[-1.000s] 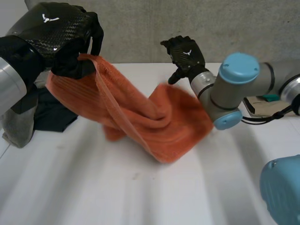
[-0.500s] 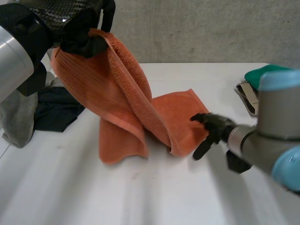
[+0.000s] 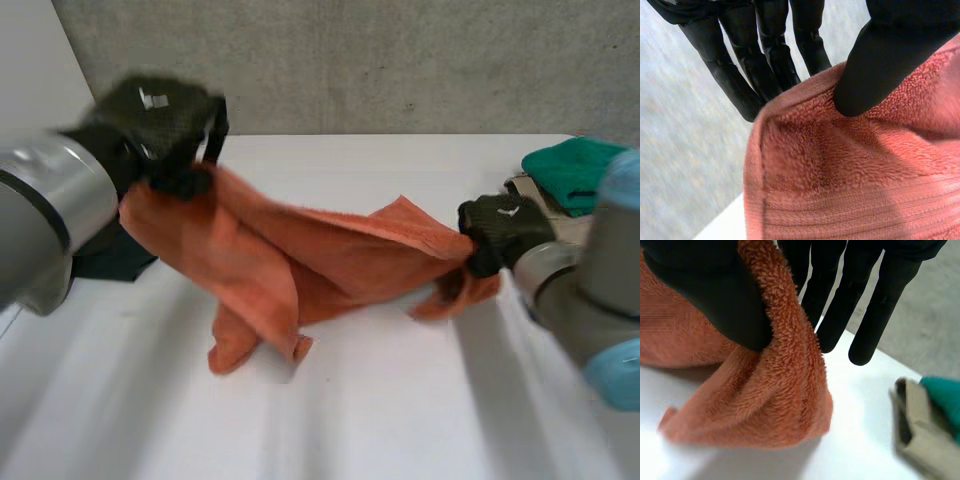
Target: Fold the laundry.
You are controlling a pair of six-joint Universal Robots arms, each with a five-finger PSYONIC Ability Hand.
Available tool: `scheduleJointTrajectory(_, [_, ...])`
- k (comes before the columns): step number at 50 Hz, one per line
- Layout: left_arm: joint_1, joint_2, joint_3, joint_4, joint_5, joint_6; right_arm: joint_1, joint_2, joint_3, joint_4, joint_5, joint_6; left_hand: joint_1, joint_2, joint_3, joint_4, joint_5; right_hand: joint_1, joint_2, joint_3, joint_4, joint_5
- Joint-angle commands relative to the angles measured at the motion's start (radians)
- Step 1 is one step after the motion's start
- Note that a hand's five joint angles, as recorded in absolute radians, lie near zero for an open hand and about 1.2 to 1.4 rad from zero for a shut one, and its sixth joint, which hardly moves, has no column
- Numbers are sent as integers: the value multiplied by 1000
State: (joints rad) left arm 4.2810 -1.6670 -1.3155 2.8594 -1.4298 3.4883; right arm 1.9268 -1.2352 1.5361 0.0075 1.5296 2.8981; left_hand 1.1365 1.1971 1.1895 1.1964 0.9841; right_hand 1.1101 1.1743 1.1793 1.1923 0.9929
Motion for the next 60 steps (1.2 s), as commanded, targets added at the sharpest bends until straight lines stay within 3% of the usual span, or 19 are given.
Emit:
scheduleJointTrajectory(1, [71, -229, -39, 8, 75, 89, -126, -18, -88, 246, -267, -329, 260, 199, 207, 200, 238, 286, 222, 217, 204, 229])
scheduleJointTrajectory(9, [71, -410, 250, 70, 118, 107, -112, 175, -348, 204, -267, -396, 260, 199, 207, 200, 238, 286, 222, 217, 204, 229])
scheduleJointTrajectory(14, [62, -363, 529, 234, 89, 69, -97, 221, -588, -22, -201, -350, 260, 199, 207, 200, 238, 286, 222, 217, 204, 229])
scheduleJointTrajectory(18, [51, -332, 619, 377, 17, 11, -101, 209, -642, -273, -167, -257, 260, 199, 207, 200, 238, 286, 222, 217, 204, 229])
scheduleJointTrajectory(22, [45, -323, 627, 407, -14, 5, -106, 188, -637, -412, -196, -168, 260, 199, 207, 200, 238, 286, 222, 217, 204, 229])
scheduleJointTrajectory(25, [49, -326, 596, 367, -8, 12, -118, 181, -630, -377, -241, -142, 260, 199, 207, 200, 238, 286, 222, 217, 204, 229])
scheduleJointTrajectory(33, [59, -339, 284, 285, 2, 17, -152, 214, -590, -23, -397, -186, 260, 199, 207, 200, 238, 286, 222, 217, 204, 229])
scheduleJointTrajectory(41, [28, -437, 20, 350, 11, 101, -170, 357, -461, 247, -511, -529, 260, 199, 207, 200, 238, 286, 222, 217, 204, 229])
scheduleJointTrajectory(45, [22, -491, -4, 350, -7, 153, -167, 420, -444, 267, -474, -646, 260, 199, 207, 200, 238, 222, 158, 153, 140, 165])
scheduleJointTrajectory(49, [16, -493, -8, 330, -15, 166, -166, 427, -436, 241, -415, -611, 260, 199, 207, 200, 238, -517, -581, -586, -599, -574])
scheduleJointTrajectory(53, [8, -478, -11, 321, -8, 163, -155, 396, -400, 183, -346, -503, 75, 15, 22, 16, 53, -621, -685, -690, -703, -678])
scheduleJointTrajectory(60, [16, -456, -31, 321, 0, 155, -152, 234, -237, 89, -232, -280, 75, 15, 22, 15, 53, -856, -920, -925, -938, -913])
